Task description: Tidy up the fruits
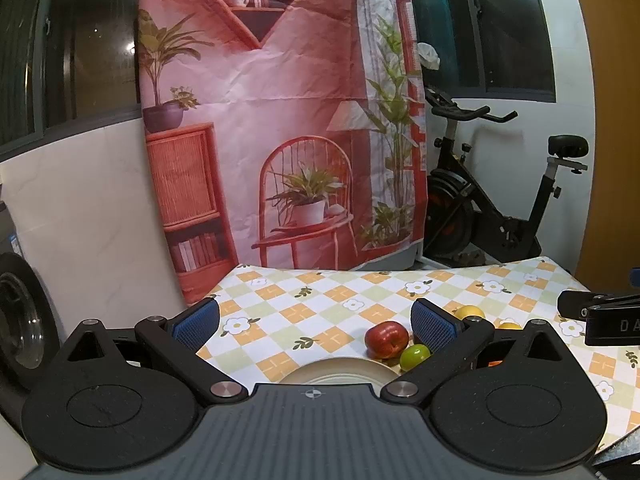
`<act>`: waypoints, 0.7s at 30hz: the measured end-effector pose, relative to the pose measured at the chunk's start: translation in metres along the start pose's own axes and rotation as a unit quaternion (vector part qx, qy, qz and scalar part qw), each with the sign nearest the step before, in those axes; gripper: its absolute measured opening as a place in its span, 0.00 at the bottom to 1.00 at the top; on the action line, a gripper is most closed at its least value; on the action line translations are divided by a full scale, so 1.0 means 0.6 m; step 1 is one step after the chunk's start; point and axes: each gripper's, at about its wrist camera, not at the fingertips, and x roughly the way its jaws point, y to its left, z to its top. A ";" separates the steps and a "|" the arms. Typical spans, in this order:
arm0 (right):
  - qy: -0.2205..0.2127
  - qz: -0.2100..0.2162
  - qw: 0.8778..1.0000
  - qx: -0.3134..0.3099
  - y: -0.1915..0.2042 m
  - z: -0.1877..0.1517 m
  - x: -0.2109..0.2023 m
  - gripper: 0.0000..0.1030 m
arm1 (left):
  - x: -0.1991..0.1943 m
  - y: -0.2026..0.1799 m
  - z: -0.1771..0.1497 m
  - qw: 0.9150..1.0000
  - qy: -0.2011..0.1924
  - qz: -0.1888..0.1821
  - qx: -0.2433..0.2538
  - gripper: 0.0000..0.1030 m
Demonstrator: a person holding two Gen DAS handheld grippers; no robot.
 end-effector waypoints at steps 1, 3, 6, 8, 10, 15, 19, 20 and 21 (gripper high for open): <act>0.000 0.000 1.000 0.000 0.000 0.000 -0.001 1.00 | 0.000 0.000 0.000 1.000 -0.001 0.000 0.000 1.00; 0.000 0.001 1.000 0.000 -0.001 0.000 -0.001 1.00 | 0.001 0.001 -0.002 1.000 -0.001 -0.001 -0.001 1.00; 0.000 -0.001 1.000 0.000 -0.002 0.000 0.000 1.00 | 0.000 0.001 -0.001 1.000 -0.001 0.000 -0.001 1.00; 0.000 0.000 1.000 0.000 -0.003 0.000 -0.001 1.00 | 0.001 0.001 -0.002 1.000 -0.001 0.000 -0.001 1.00; 0.000 0.000 1.000 0.000 -0.004 0.000 -0.001 1.00 | 0.000 0.001 -0.001 1.000 -0.001 0.000 -0.001 1.00; 0.000 0.000 1.000 0.000 -0.005 0.000 0.000 1.00 | 0.000 0.001 0.000 1.000 -0.004 0.000 -0.002 1.00; -0.001 0.000 1.000 -0.001 -0.005 0.000 -0.001 1.00 | 0.000 0.001 0.000 1.000 -0.003 0.000 -0.002 1.00; -0.001 0.000 1.000 -0.001 -0.005 0.000 -0.001 1.00 | 0.000 0.001 0.000 1.000 -0.003 0.000 -0.002 1.00; 0.000 0.000 1.000 -0.001 -0.005 0.000 -0.001 1.00 | 0.000 0.001 0.000 1.000 -0.003 0.000 -0.002 1.00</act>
